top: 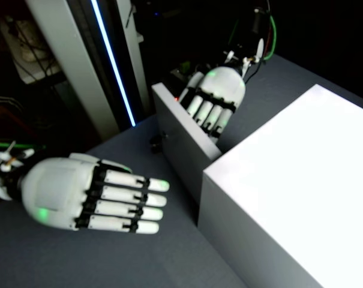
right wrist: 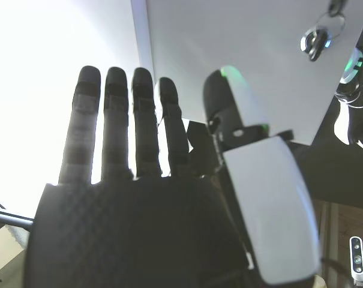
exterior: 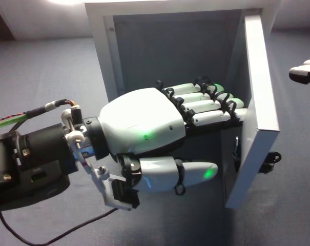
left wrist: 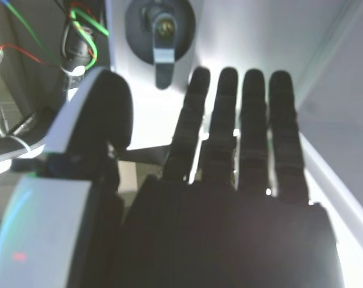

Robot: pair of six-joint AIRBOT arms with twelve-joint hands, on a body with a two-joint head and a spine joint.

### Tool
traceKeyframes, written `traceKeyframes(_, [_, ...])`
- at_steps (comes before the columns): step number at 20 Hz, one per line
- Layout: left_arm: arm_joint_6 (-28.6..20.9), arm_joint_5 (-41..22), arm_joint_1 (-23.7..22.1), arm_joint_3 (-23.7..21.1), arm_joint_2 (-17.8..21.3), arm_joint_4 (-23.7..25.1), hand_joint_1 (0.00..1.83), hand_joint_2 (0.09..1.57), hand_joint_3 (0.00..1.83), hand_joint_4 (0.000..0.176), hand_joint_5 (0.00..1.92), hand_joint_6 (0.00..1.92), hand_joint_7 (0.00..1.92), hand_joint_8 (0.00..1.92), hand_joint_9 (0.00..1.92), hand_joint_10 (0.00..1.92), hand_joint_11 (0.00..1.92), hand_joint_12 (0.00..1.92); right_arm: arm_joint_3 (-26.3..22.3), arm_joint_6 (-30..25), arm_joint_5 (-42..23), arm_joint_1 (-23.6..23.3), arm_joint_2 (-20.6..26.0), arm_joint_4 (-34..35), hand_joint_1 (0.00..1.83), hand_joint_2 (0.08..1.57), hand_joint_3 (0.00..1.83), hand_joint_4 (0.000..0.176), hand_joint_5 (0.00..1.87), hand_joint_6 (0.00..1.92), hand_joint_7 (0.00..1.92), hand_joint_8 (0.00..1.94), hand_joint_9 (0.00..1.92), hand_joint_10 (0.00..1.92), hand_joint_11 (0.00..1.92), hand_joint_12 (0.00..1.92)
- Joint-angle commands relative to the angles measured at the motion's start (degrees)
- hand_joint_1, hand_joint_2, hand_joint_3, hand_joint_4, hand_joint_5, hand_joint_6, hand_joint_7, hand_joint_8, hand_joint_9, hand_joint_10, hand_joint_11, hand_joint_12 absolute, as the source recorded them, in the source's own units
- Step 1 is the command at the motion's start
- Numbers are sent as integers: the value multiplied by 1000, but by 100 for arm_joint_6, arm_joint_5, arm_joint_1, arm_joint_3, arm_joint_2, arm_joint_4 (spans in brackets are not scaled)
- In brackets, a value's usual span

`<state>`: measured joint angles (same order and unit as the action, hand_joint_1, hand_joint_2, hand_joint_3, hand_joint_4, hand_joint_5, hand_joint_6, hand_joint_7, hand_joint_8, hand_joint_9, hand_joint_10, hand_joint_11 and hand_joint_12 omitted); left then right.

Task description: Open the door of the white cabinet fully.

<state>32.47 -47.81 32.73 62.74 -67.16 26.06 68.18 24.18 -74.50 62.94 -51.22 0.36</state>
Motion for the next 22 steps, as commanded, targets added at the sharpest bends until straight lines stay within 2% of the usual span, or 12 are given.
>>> traceKeyframes(1, [-31, -683, -79, -5, -43, -109, 0, 1526, 8, 0, 153, 6, 152, 6, 140, 6, 98, 131, 46, -48, -675, -32, -3, 177, 687, 1339, 3, 22, 302, 0, 313, 0, 272, 0, 221, 11])
traceKeyframes(4, [-35, -682, -87, 39, -158, -92, 0, 1525, 6, 0, 138, 0, 141, 0, 116, 0, 108, 131, 60, -48, -675, -33, -14, 175, 617, 1349, 4, 32, 272, 0, 281, 0, 251, 0, 210, 5])
traceKeyframes(6, [-47, -670, -125, 64, -222, -42, 241, 1518, 0, 0, 150, 11, 175, 9, 138, 7, 128, 119, 74, -48, -675, -34, -29, 168, 645, 1346, 0, 40, 285, 5, 285, 2, 239, 0, 200, 0])
traceKeyframes(7, [-46, -670, -148, 75, -253, -27, 349, 1489, 0, 0, 169, 11, 176, 5, 134, 3, 124, 105, 79, -50, -675, -36, -30, 163, 686, 1347, 0, 12, 293, 6, 297, 5, 241, 1, 195, 0])
traceKeyframes(9, [-46, -673, -177, 98, -296, -20, 429, 1435, 0, 0, 136, 1, 130, 0, 95, 0, 111, 62, 84, -50, -675, -39, -32, 161, 698, 1356, 1, 3, 284, 1, 291, 1, 226, 0, 171, 0])
traceKeyframes(11, [-46, -672, -200, 113, -327, 1, 459, 1422, 0, 0, 135, 2, 141, 6, 126, 10, 164, 67, 89, -50, -675, -39, -35, 159, 677, 1364, 4, 15, 281, 1, 296, 2, 225, 0, 164, 1])
traceKeyframes(12, [-46, -673, -209, 117, -336, 2, 370, 1460, 10, 0, 100, 4, 118, 6, 112, 3, 148, 53, 91, -50, -675, -39, -37, 159, 671, 1368, 5, 8, 274, 0, 283, 0, 210, 0, 151, 0])
traceKeyframes(14, [-46, -681, -215, 120, -340, 2, 222, 1508, 15, 0, 56, 6, 111, 2, 117, 2, 138, 37, 91, -50, -675, -40, -38, 159, 647, 1365, 2, 37, 280, 2, 279, 0, 202, 0, 151, 1])
traceKeyframes(18, [-47, -682, -212, 105, -315, 3, 275, 1486, 0, 0, 62, 2, 88, 5, 81, 5, 112, 14, 90, -68, -674, -40, -38, 158, 675, 1361, 0, 41, 277, 2, 249, 1, 201, 2, 171, 9])
traceKeyframes(19, [-47, -683, -208, 100, -307, 3, 196, 1506, 7, 0, 65, 2, 93, 5, 82, 4, 115, 13, 90, -69, -674, -40, -38, 158, 676, 1361, 0, 33, 277, 2, 252, 3, 198, 1, 167, 7])
traceKeyframes(21, [-48, -683, -209, 95, -303, 3, 332, 1485, 0, 0, 89, 5, 133, 10, 121, 11, 158, 26, 89, -74, -674, -40, -41, 158, 667, 1352, 0, 24, 295, 4, 299, 9, 232, 8, 188, 15])
traceKeyframes(22, [-47, -683, -212, 96, -306, 3, 283, 1503, 3, 0, 48, 3, 105, 7, 99, 6, 130, 12, 89, -74, -674, -40, -41, 158, 654, 1348, 0, 35, 294, 2, 299, 6, 235, 7, 186, 14])
